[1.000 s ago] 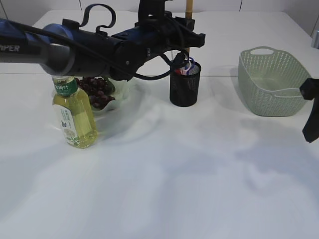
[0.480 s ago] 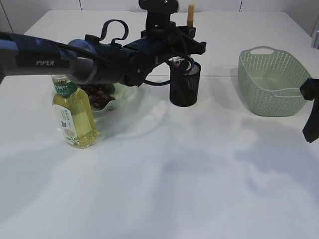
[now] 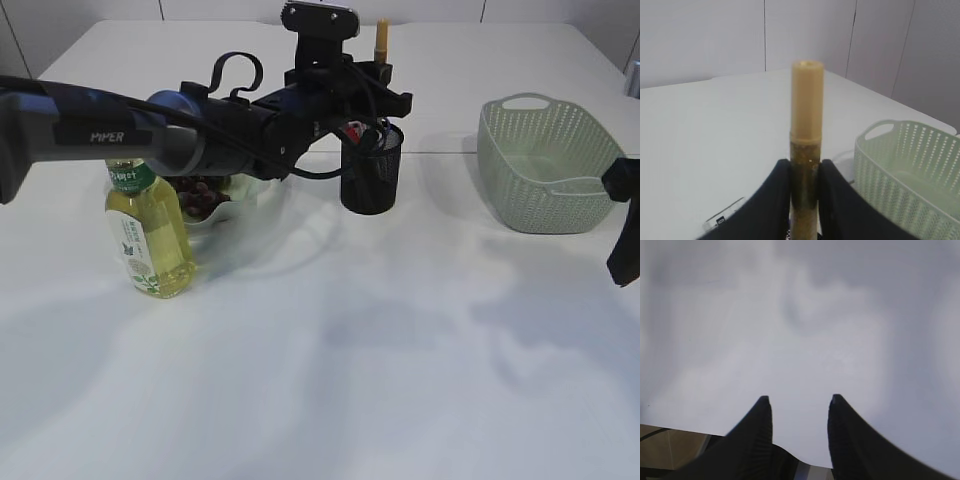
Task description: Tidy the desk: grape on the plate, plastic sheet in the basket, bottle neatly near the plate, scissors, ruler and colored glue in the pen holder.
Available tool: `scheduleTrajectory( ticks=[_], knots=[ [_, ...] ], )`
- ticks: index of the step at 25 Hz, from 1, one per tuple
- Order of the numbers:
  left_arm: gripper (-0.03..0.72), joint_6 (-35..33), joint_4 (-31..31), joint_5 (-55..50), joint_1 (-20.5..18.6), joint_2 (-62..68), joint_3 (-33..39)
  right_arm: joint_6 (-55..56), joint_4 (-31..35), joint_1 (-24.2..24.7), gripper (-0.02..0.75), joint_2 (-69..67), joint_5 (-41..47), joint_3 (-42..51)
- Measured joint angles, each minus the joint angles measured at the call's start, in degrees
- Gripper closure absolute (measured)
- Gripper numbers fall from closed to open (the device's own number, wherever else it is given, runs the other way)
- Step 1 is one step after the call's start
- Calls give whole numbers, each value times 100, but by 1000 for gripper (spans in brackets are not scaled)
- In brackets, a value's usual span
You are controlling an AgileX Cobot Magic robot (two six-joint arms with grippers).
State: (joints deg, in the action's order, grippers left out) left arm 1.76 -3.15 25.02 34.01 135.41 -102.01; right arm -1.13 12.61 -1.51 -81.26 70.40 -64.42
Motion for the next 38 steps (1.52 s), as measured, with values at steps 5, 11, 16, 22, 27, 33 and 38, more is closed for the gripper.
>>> scheduleTrajectory(
  ticks=[5, 11, 16, 22, 27, 33, 38],
  knots=[
    [513, -2, 0, 0, -44, 14, 0, 0, 0, 0, 427, 0, 0, 0],
    [440, -2, 0, 27, -67, 14, 0, 0, 0, 0, 427, 0, 0, 0],
    [429, -12, 0, -542, -67, -120, 0, 0, 0, 0, 426, 0, 0, 0],
    [422, -12, -307, -2702, -67, -1123, 0, 0, 44, 0, 426, 0, -19, 0],
    [420, -12, -431, -5127, -67, -2056, -12, 0, 128, 0, 426, 0, -19, 0],
    [390, 41, -382, -7648, -67, -3088, -12, 0, 170, 0, 426, 0, -19, 0],
    [240, 857, 877, -8848, -67, -3923, -23, -75, 220, 0, 426, 155, -19, 0]
  ],
)
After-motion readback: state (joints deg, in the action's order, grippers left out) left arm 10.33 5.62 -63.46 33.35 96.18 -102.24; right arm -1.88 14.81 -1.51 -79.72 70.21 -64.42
